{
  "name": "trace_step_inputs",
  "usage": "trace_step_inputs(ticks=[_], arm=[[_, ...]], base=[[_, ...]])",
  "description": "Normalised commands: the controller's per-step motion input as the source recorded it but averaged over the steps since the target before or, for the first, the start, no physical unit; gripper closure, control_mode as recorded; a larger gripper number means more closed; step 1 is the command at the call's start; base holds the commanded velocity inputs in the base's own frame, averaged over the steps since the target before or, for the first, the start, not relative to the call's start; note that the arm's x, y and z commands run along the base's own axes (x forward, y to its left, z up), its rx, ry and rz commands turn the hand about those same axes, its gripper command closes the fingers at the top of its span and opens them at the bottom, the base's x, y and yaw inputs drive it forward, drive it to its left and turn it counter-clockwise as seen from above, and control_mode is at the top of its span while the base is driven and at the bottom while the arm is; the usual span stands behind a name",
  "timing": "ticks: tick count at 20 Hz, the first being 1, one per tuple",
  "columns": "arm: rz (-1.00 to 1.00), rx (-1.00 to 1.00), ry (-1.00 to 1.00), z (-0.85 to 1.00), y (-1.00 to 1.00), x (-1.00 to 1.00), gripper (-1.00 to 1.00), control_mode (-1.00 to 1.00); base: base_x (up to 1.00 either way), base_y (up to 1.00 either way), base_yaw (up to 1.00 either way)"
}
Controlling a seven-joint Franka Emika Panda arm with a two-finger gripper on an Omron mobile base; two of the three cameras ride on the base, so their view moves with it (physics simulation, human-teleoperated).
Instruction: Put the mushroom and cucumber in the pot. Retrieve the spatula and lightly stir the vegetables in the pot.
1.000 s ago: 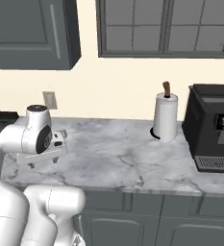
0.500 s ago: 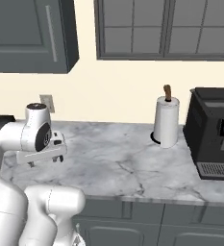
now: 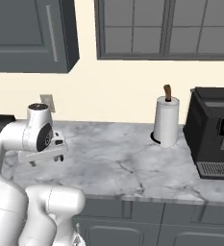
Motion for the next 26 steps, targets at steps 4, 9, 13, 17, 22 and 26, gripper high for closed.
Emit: trace_step_inputs(ticks=[4,9,13,17,22,26], arm=[[-0.05,-0.01,0.13,0.00,0.01,0.75,-1.00,-1.00],[-0.07,-0.03,0.07,0.00,0.00,1.00,-1.00,-1.00],[-0.07,0.00,0.02,-0.31,0.15,1.00,-1.00,-1.00],[-0.08,0.00,0.00,-0.67,0.12,0.81,-1.00,-1.00],[-0.07,0.00,0.00,-0.76,0.10,0.57,-1.00,-1.00],[-0.03,0.00,0.00,-0.41,0.18,0.34,-1.00,-1.00]], base=[[0.00,0.00,0.00],[0.00,0.00,0.00],[0.00,0.00,0.00],[0.00,0.00,0.00],[0.00,0.00,0.00],[0.00,0.00,0.00]])
